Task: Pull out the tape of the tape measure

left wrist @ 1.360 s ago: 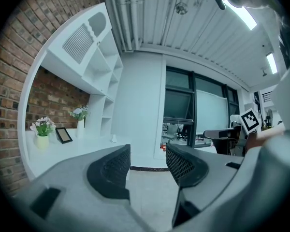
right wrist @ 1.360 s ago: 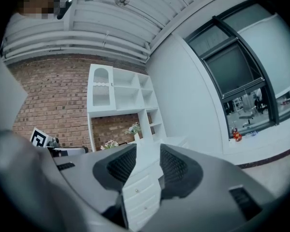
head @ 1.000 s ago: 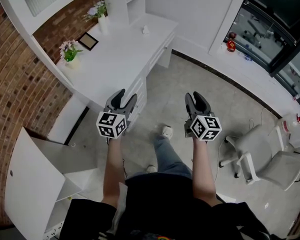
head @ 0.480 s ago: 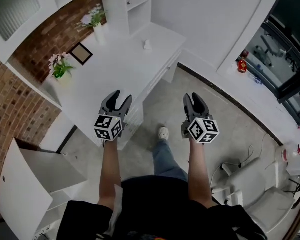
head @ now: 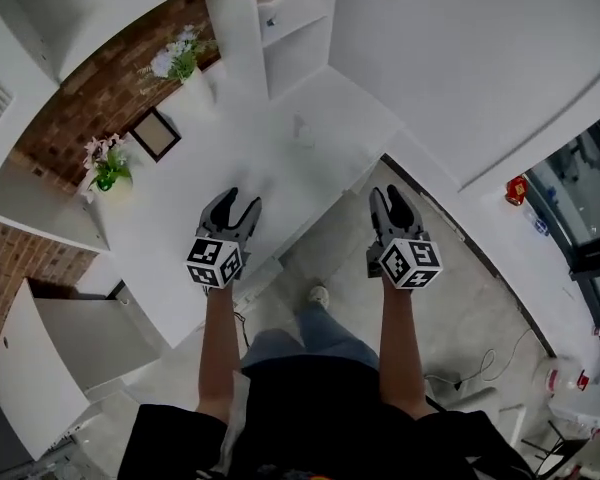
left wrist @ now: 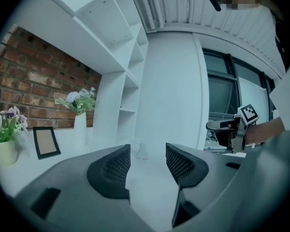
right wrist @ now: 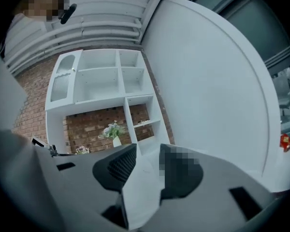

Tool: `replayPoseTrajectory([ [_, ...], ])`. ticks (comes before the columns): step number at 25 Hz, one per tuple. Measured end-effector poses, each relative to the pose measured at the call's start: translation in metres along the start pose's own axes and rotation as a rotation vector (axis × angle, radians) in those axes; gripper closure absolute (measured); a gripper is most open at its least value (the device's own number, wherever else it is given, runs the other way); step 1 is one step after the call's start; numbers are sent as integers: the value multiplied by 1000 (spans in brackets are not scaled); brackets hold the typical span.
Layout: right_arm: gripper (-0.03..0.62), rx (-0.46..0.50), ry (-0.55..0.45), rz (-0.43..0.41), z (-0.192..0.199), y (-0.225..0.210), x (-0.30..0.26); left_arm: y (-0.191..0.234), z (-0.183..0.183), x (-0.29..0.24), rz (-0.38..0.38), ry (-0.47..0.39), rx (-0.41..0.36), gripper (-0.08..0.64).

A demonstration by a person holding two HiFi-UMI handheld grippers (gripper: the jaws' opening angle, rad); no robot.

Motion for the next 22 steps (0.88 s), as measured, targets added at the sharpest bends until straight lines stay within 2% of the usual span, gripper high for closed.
replayPoseTrajectory([
  [7, 460, -7, 47, -59, -2, -25, -61, 11, -6, -57, 6, 25, -15, 360],
  [14, 460, 14, 26, -63, -25, -41, -97, 25, -32, -108, 42, 6, -30, 360],
  [18, 460, 20, 47, -64, -30, -47, -119, 29, -41, -142, 98, 29, -57, 360],
  [22, 460, 17, 91, -73, -20, -53, -141, 33, -31, -184, 195, 112, -129, 360],
])
Point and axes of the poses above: the fingertips, and each gripper's own axes: x backward along the fingers, y to its left, z out of its underside, the point moved 4 cm from there along x, backward along the fingers, and after that the axes turned 1 degree about -z, right-handed, at the moved point
